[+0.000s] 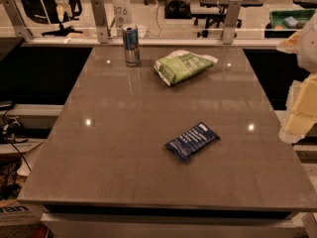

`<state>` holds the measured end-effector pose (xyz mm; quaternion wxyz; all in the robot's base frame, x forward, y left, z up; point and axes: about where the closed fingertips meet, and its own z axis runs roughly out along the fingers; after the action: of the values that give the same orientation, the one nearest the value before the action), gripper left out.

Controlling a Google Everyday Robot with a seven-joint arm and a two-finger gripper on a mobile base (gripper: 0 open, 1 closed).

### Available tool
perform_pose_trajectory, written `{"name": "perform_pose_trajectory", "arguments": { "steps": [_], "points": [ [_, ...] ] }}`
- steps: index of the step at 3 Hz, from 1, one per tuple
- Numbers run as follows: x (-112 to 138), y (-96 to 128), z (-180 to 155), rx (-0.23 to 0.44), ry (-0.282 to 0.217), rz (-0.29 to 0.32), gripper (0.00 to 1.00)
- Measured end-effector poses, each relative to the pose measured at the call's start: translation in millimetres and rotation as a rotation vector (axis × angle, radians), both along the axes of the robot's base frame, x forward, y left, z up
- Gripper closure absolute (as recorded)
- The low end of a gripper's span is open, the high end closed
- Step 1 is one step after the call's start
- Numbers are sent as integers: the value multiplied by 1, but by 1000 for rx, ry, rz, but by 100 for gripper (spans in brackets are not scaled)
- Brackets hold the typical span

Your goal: Move rxbar blueberry near green jalapeno chip bag

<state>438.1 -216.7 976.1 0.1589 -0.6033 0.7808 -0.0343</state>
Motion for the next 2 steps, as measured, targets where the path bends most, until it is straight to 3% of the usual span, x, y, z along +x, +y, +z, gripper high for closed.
{"name": "perform_pose_trajectory", "arguments": {
  "steps": [1,2],
  "points": [
    [0,0,0,0,0,0,0],
    [6,9,-6,34,22,40,0]
  ]
}}
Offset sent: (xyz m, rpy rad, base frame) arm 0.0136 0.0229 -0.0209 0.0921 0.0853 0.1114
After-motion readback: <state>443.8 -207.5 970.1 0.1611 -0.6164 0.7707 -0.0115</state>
